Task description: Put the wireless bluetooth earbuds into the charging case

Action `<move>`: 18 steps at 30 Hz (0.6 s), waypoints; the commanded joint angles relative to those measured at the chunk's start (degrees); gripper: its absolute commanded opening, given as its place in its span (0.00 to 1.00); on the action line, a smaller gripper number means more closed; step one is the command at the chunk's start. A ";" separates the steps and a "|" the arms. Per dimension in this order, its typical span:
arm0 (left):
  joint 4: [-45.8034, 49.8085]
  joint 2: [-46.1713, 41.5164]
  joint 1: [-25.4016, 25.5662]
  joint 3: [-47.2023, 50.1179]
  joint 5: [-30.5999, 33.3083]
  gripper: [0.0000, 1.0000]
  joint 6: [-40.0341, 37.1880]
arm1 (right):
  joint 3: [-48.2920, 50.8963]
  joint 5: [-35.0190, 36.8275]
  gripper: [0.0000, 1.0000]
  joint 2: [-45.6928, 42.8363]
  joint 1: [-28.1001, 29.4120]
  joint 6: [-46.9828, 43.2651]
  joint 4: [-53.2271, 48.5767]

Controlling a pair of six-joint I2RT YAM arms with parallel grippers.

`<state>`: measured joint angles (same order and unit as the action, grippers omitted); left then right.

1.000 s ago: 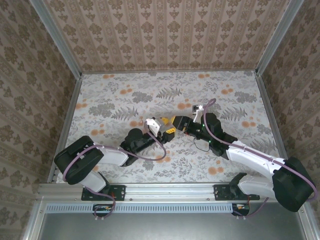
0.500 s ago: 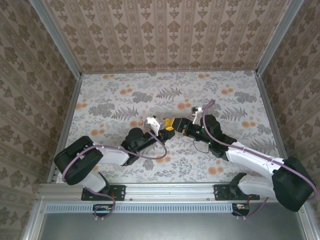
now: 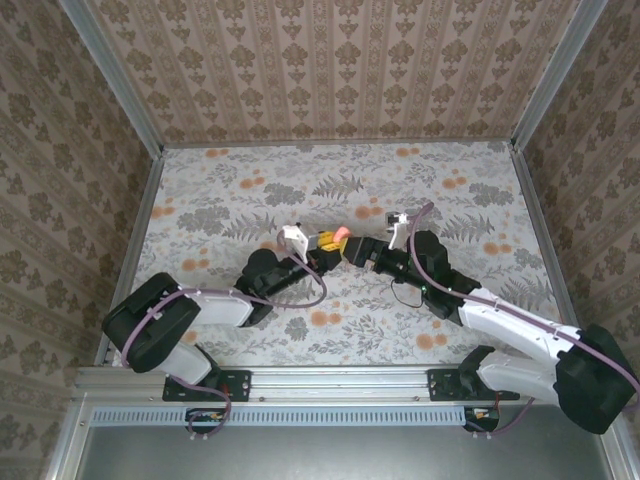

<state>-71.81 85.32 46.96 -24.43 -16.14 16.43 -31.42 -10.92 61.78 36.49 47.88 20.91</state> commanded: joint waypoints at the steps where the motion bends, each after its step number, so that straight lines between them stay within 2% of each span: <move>1: -2.35 -1.97 -2.34 0.27 -6.42 0.23 3.99 | -1.60 1.08 0.88 -2.28 -1.42 -8.11 -3.11; 5: -2.32 -3.24 -4.87 1.17 -10.82 0.23 5.19 | -1.98 -3.98 0.85 -4.31 -4.03 -16.84 -3.64; 8: -2.19 -4.00 -6.59 0.99 -15.43 0.23 6.48 | -2.25 -11.43 0.82 -5.41 -6.45 -25.69 -4.21; 12: -2.21 -5.09 -7.83 -0.07 -23.36 0.23 8.01 | -5.45 -23.61 0.76 -5.94 -10.42 -40.30 -10.92; 15: -2.06 -5.44 -8.03 -1.16 -28.39 0.23 8.84 | -7.32 -28.97 0.74 -6.54 -12.12 -50.71 -15.78; 18: -2.19 -5.77 -8.03 -2.01 -31.16 0.24 9.28 | -8.61 -36.16 0.71 -6.03 -14.45 -57.09 -17.67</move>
<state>-72.07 80.93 39.22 -24.16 -40.42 23.70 -37.71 -36.32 56.42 23.49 3.09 7.81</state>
